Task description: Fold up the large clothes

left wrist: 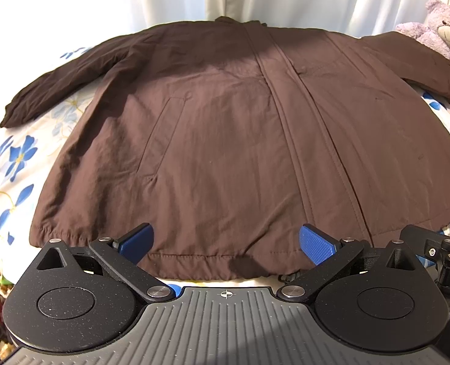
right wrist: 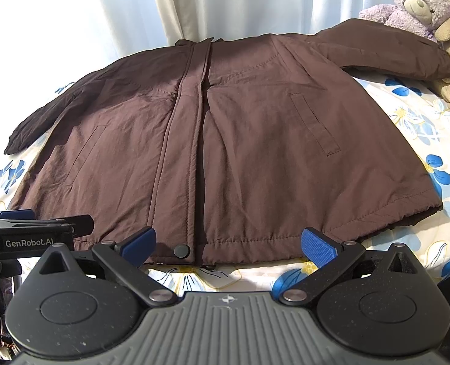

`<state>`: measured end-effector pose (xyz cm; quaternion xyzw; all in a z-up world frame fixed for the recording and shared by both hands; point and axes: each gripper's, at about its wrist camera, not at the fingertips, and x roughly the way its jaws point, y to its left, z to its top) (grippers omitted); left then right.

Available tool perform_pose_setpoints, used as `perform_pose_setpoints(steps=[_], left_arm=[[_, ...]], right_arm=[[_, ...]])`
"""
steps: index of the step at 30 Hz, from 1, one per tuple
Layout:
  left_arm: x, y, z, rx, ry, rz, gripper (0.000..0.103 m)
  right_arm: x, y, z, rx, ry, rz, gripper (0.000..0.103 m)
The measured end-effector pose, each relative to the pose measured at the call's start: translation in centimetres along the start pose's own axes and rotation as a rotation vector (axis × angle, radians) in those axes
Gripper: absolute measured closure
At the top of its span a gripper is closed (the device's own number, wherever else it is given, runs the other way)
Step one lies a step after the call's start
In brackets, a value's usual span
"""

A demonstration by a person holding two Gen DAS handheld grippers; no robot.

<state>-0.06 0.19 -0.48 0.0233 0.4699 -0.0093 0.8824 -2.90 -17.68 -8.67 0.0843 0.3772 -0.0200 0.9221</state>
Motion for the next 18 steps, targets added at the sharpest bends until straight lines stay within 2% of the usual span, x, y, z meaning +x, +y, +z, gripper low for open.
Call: perform_pose_setpoints(steps=[18], left_arm=[[0.04,0.02,-0.04,0.003,0.006,-0.002,0.000]], right_arm=[[-0.15,-0.10,-0.05,0.004,-0.005,0.001,0.001]])
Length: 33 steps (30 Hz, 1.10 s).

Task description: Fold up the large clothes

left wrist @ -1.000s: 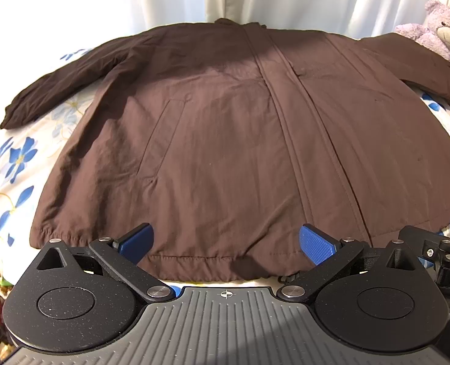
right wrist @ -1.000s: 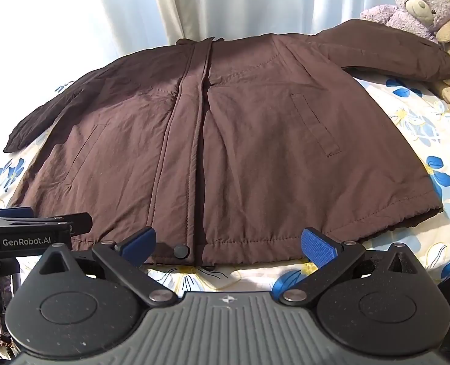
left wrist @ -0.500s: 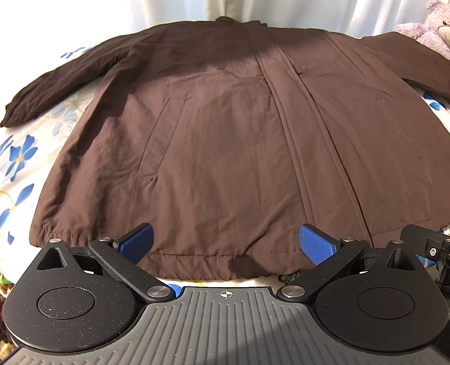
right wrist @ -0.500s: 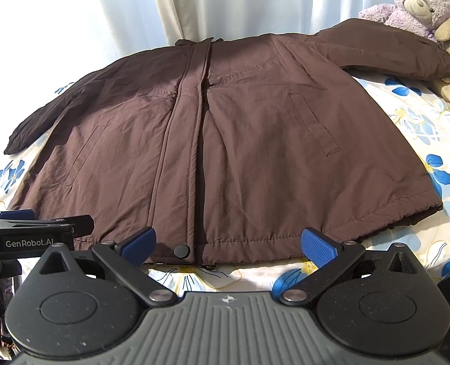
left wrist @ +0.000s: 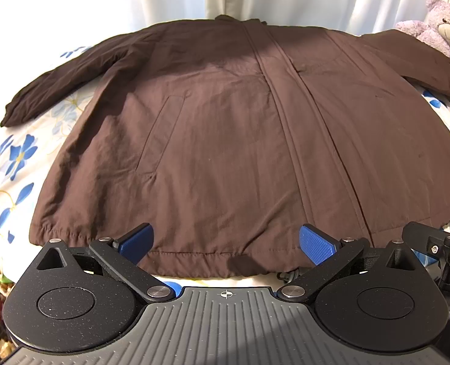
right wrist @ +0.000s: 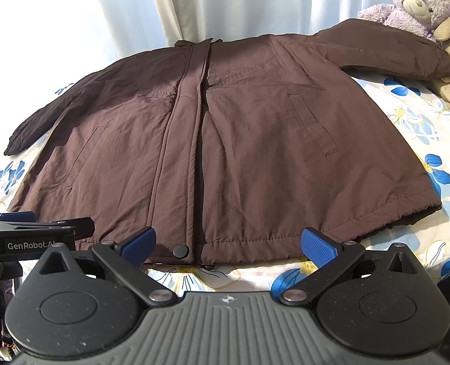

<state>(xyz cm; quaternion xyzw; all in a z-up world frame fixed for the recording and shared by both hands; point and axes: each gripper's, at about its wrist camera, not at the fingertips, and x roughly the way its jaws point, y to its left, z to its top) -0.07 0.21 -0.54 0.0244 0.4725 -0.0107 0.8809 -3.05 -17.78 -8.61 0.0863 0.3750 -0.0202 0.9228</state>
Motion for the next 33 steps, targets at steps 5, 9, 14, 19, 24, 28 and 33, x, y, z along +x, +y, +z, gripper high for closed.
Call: perform_pose_setpoints(steps=[5,9,14,19,24,28,33], left_arm=[[-0.03,-0.11,-0.13,-0.001,0.002,0.001,0.000],[-0.03,-0.11,-0.14,-0.001,0.003,0.002,0.000],[-0.15,-0.22,-0.17,-0.004,0.009,0.004,0.000],[-0.15,-0.22,0.10,-0.004,0.014,0.006,0.000],[-0.14,-0.19,0.15,-0.006,0.016,0.007,0.000],[-0.20,-0.15,0.13,-0.003,0.017,0.008,0.000],[-0.12,-0.09,0.15,-0.005,0.020,0.009,0.000]], right_arm=[[-0.04,-0.02,0.03,0.000,0.000,0.001,0.001],[-0.03,-0.03,0.02,0.001,0.000,0.001,0.001],[-0.01,-0.03,0.01,0.001,0.000,0.000,0.001],[-0.04,0.00,0.05,0.002,0.000,0.002,0.001],[-0.07,-0.01,0.10,0.003,0.002,0.001,0.001],[-0.08,-0.06,0.07,0.004,-0.001,0.003,0.001],[-0.04,-0.03,0.08,0.004,0.001,0.004,0.001]])
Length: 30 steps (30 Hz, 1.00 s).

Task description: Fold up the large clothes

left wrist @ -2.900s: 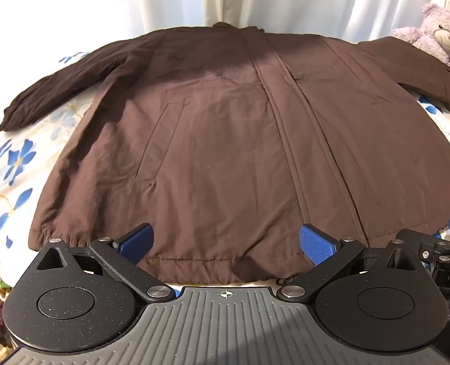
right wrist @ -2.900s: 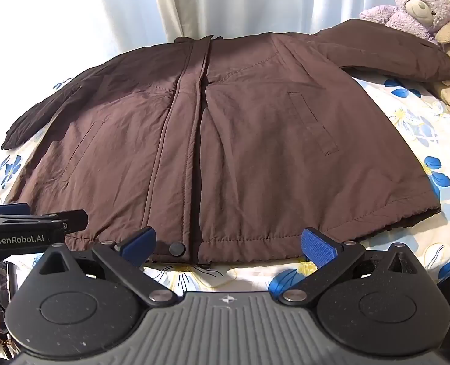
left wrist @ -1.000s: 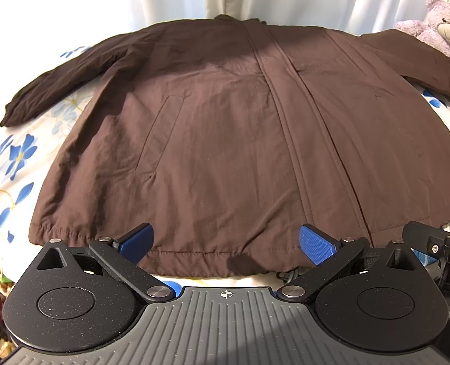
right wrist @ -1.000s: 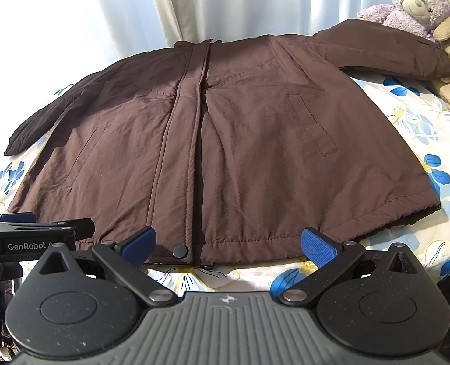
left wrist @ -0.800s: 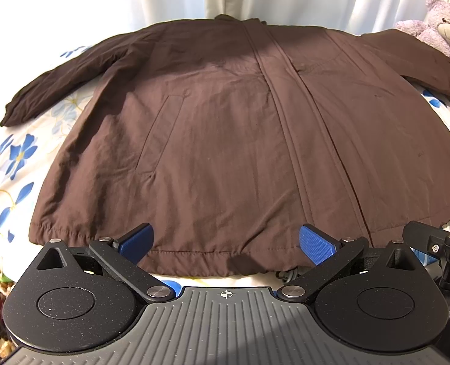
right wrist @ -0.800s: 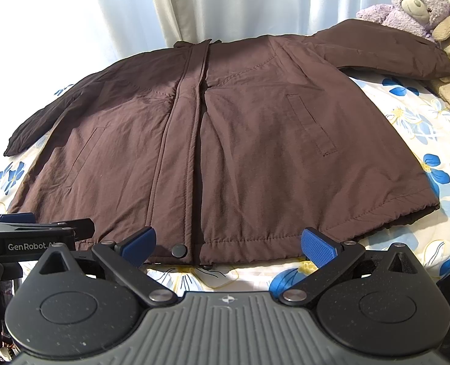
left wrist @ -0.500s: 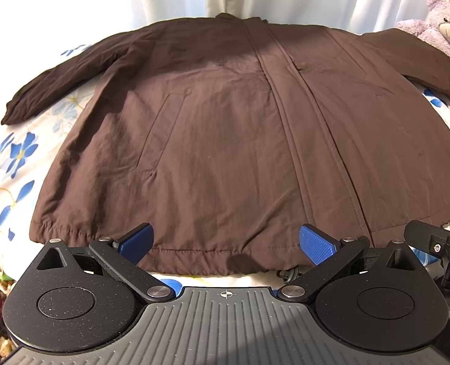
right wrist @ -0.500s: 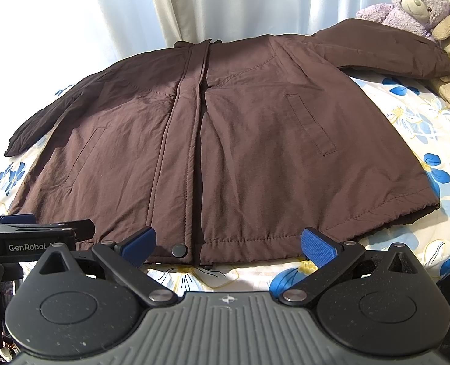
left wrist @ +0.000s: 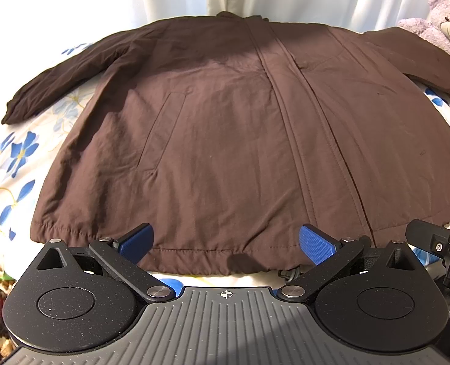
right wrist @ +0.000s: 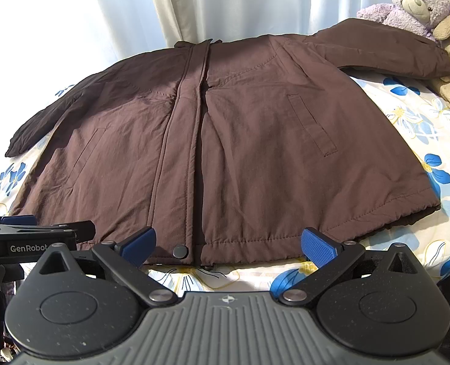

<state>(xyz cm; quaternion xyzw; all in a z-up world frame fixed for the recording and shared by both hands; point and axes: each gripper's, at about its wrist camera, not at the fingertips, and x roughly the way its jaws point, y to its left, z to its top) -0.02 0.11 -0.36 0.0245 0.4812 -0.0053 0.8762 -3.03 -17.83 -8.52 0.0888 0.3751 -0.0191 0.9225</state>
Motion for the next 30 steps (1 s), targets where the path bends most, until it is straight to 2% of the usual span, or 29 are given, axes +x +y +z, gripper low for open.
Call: perform_pose_setpoints(steps=[30], left_arm=[[1.0,-0.1,0.5,0.002,0.030,0.002,0.000]], right_arm=[[0.5,-0.5,0.0,0.022,0.006,0.008,0.001]])
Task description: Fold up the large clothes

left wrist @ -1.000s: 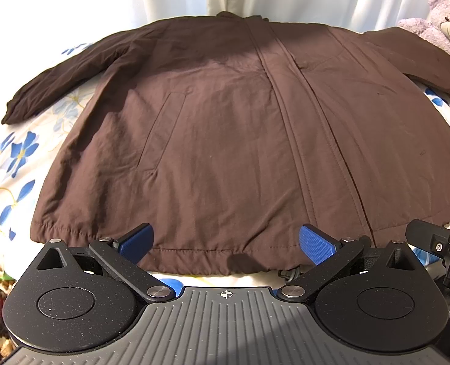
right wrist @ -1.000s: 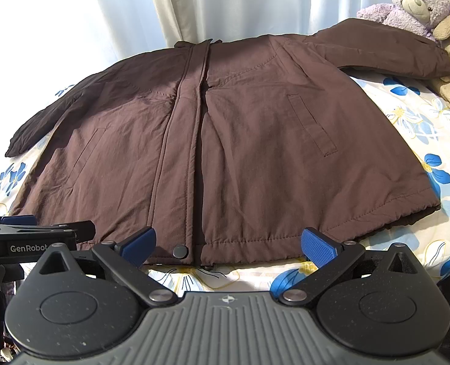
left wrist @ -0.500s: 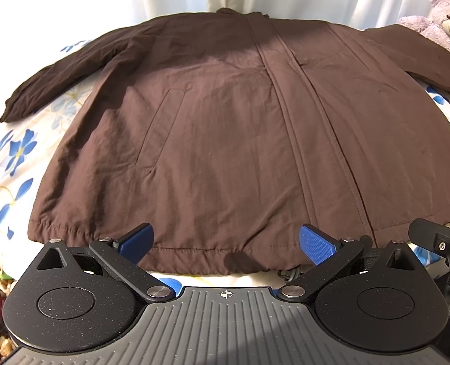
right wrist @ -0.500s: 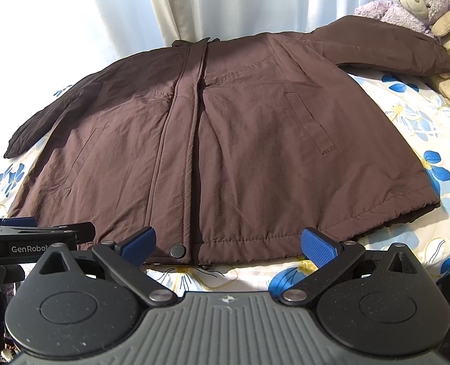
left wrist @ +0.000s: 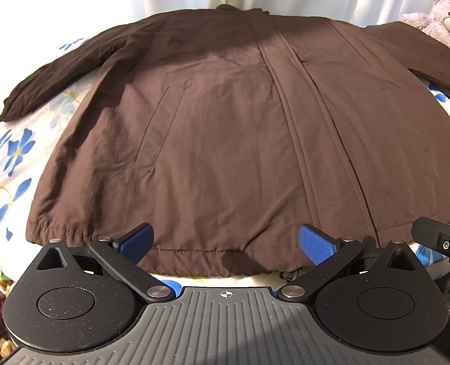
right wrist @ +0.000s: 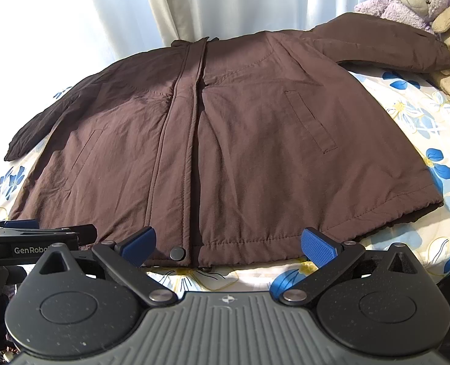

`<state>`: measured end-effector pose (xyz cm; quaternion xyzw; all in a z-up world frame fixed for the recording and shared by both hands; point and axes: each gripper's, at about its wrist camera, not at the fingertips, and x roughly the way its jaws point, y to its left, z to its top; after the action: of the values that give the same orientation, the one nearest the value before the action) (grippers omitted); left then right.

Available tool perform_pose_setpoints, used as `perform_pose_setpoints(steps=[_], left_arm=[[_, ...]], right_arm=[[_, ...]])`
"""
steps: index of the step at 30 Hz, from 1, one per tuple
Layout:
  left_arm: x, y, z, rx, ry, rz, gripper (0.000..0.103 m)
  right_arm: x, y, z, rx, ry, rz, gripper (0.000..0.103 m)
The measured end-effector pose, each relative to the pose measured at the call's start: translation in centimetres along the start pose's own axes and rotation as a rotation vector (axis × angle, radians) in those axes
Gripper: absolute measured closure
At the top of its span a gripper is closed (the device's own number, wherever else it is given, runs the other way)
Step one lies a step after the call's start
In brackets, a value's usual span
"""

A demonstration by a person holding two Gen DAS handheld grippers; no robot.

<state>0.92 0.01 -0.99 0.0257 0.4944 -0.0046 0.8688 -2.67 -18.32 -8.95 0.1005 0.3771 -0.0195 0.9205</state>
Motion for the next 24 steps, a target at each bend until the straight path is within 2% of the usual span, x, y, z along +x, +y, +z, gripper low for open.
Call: perform_pose_setpoints(steps=[7,10,12,15,19,21,24], left_arm=[[0.3,0.2,0.2,-0.003,0.005,-0.010,0.000],[0.5,0.5,0.4,-0.016,0.013,-0.042,0.000],[0.8,0.9,0.6,-0.037,0.019,-0.078,0.000],[1.3,1.6,1.1,-0.085,0.029,-0.156,0.000],[1.8,1.6,3.1,-0.110,0.009,-0.189,0.000],[2.3,1.5,4.7,-0.127,-0.022,-0.191,0.000],[4.1,1.7,7.5,-0.192,-0.040,-0.211,0.000]], right_arm=[[0.2,-0.2,0.0,0.007,-0.001,0.003,0.001],[0.1,-0.6,0.2,0.032,-0.038,0.018,0.001],[-0.1,-1.3,0.5,0.067,-0.095,0.051,0.001],[-0.3,-3.1,1.4,0.127,-0.223,0.149,0.001],[0.9,-6.0,4.2,0.211,-0.317,0.200,0.001],[2.1,-8.4,6.6,0.303,-0.342,0.224,0.001],[3.8,-14.2,10.3,0.498,-0.450,0.240,0.001]])
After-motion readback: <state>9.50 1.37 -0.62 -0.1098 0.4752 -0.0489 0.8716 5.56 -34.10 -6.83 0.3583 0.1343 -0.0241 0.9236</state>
